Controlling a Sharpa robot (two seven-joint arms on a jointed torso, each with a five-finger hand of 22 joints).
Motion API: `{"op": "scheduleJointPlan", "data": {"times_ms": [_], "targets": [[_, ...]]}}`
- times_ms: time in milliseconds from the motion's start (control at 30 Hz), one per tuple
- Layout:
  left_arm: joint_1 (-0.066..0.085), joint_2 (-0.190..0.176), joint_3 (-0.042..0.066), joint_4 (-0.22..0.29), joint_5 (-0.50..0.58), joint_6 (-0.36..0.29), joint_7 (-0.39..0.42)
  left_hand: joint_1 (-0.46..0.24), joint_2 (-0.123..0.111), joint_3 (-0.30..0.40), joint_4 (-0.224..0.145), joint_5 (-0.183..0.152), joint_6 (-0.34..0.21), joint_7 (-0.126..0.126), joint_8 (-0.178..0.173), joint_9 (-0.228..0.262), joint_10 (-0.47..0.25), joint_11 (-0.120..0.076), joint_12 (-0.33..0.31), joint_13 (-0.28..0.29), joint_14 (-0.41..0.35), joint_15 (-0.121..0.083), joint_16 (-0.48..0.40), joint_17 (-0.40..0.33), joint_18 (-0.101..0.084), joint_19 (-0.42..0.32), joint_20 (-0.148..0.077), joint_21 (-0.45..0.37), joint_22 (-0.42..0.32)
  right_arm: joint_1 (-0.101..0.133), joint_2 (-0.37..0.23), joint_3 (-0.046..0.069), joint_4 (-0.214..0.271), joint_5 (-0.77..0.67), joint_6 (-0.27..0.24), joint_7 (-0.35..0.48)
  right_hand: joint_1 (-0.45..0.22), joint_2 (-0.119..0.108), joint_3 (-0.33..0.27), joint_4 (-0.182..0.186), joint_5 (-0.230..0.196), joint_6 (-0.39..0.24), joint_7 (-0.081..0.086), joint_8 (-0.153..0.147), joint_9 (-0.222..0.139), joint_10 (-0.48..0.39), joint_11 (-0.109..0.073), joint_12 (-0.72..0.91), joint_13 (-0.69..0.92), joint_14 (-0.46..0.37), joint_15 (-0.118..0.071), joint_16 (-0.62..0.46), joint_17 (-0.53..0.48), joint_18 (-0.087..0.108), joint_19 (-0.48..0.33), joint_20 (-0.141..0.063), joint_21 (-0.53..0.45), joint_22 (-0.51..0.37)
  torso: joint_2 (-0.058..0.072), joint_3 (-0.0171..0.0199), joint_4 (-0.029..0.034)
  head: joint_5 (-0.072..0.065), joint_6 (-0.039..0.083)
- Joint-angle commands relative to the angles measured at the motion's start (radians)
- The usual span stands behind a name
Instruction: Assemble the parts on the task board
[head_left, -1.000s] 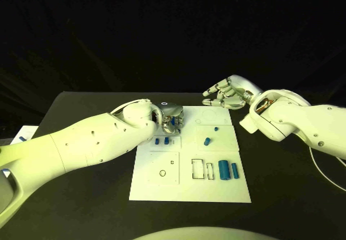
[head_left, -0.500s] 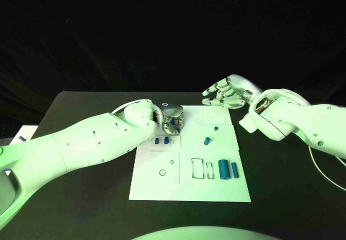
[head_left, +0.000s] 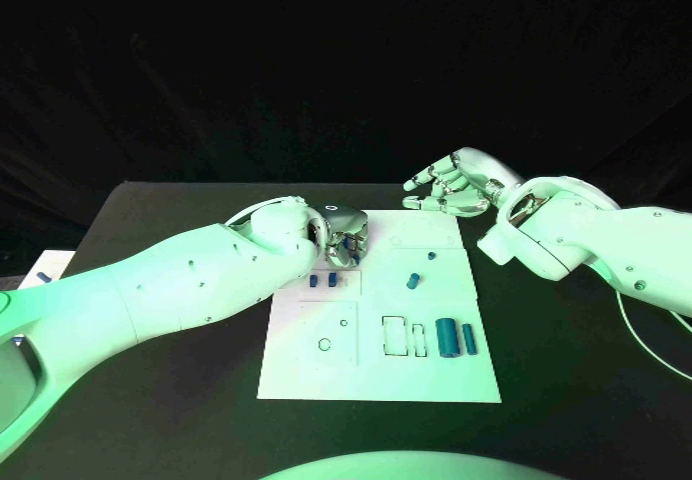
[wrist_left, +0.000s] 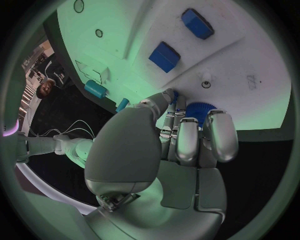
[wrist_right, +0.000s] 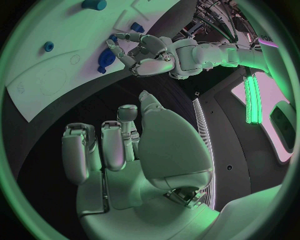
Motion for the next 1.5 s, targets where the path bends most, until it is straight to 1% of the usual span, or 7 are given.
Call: {"op": "scheduleJointPlan", "data": {"times_ms": [33, 300, 567, 833, 1100, 1300, 1500], "targets": [[-0.009, 0.004, -0.004, -0.006, -0.006, 0.041, -0.001, 0.004, 0.007, 0.013, -0.004, 0.0, 0.012, 0.0, -0.005, -0.002, 0.01, 0.001, -0.009, -0.002, 0.032, -0.009, 0.007, -0.002, -0.019, 0.012, -0.004, 0.006, 0.086, 0.0, 0.0, 0.0, 0.002, -0.007, 0.011, 0.008, -0.001, 0.007, -0.002, 0.005, 0.003, 0.006, -0.002, 0.006, 0.002, -0.001, 0.0, 0.002, 0.001, 0.04, 0.0, -0.005, -0.001, 0.007, -0.006, 0.001, -0.004, 0.094, 0.0, 0.0002, 0.0003, -0.001, 0.001], [-0.011, 0.002, -0.004, -0.012, -0.006, 0.018, 0.003, 0.008, 0.01, 0.038, -0.024, -0.001, 0.023, 0.003, -0.009, -0.007, 0.023, 0.001, -0.019, -0.005, 0.031, -0.009, 0.01, -0.006, -0.019, 0.012, -0.005, 0.007, 0.089, 0.0, 0.0, 0.0, 0.003, -0.007, 0.011, 0.008, -0.001, 0.007, -0.002, 0.005, 0.003, 0.006, -0.002, 0.006, 0.002, -0.001, 0.0, 0.002, 0.001, 0.04, 0.0, -0.005, -0.001, 0.007, -0.006, 0.001, -0.004, 0.094, -0.001, 0.0005, 0.0001, -0.002, 0.001], [-0.014, -0.023, 0.004, 0.021, 0.013, -0.046, 0.018, 0.003, 0.006, 0.045, -0.029, -0.002, 0.027, 0.006, -0.011, -0.009, 0.027, 0.003, -0.025, -0.007, 0.031, -0.008, 0.011, -0.008, -0.019, 0.012, -0.004, 0.008, 0.09, 0.0, 0.001, 0.0, 0.001, -0.007, 0.011, 0.009, -0.001, 0.007, -0.002, 0.005, 0.003, 0.006, -0.002, 0.006, 0.002, -0.001, 0.0, 0.002, 0.001, 0.04, 0.0, -0.005, -0.001, 0.007, -0.006, 0.001, -0.004, 0.094, -0.001, -0.0005, 0.001, -0.002, 0.006], [-0.015, -0.069, 0.024, 0.082, 0.064, -0.097, 0.01, -0.008, 0.004, 0.049, -0.029, -0.001, 0.029, 0.009, -0.014, -0.012, 0.028, 0.005, -0.031, -0.009, 0.03, -0.006, 0.011, -0.014, -0.021, 0.015, -0.003, 0.015, 0.094, 0.0, 0.003, 0.0, -0.004, -0.006, 0.012, 0.009, -0.001, 0.007, -0.002, 0.005, 0.003, 0.006, -0.002, 0.006, 0.002, -0.001, 0.0, 0.002, 0.001, 0.04, 0.0, -0.005, -0.001, 0.007, -0.006, 0.001, -0.004, 0.094, -0.002, -0.0001, 0.0031, 0.0, 0.014], [-0.015, -0.141, 0.045, 0.153, 0.095, -0.109, 0.005, -0.014, -0.002, 0.049, -0.032, -0.001, 0.031, 0.009, -0.016, -0.014, 0.028, 0.005, -0.035, -0.01, 0.03, -0.005, 0.011, -0.017, -0.021, 0.015, -0.003, 0.016, 0.096, -0.001, 0.008, 0.0, -0.017, -0.006, 0.014, 0.011, -0.001, 0.007, -0.002, 0.005, 0.003, 0.006, -0.002, 0.006, 0.002, -0.001, 0.0, 0.002, 0.001, 0.04, 0.0, -0.005, -0.001, 0.007, -0.006, 0.001, -0.004, 0.094, -0.005, -0.0009, 0.0081, 0.001, 0.016], [-0.015, -0.184, 0.049, 0.179, 0.104, -0.093, -0.008, -0.016, -0.004, 0.05, -0.034, -0.001, 0.034, 0.008, -0.016, -0.014, 0.032, 0.005, -0.036, -0.01, 0.03, -0.006, 0.011, -0.018, -0.022, 0.016, -0.002, 0.019, 0.097, -0.002, 0.009, 0.0, -0.023, -0.005, 0.015, 0.011, -0.001, 0.007, -0.002, 0.005, 0.003, 0.006, -0.002, 0.006, 0.002, -0.001, 0.0, 0.002, 0.001, 0.04, 0.0, -0.005, -0.001, 0.008, -0.006, 0.001, -0.004, 0.094, -0.005, -0.0012, 0.0086, 0.002, 0.016], [-0.015, -0.203, 0.05, 0.18, 0.103, -0.073, -0.016, -0.018, -0.005, 0.05, -0.034, -0.001, 0.034, 0.008, -0.016, -0.014, 0.033, 0.005, -0.036, -0.01, 0.029, -0.006, 0.011, -0.02, -0.022, 0.016, -0.002, 0.018, 0.097, -0.003, 0.009, 0.0, -0.025, -0.006, 0.014, 0.011, -0.002, 0.008, -0.003, 0.007, 0.004, 0.007, -0.002, 0.006, 0.002, -0.001, 0.0, 0.002, 0.001, 0.04, 0.0, -0.006, -0.001, 0.008, -0.006, 0.001, -0.005, 0.094, -0.004, -0.0022, 0.0074, 0.003, 0.016]]}}
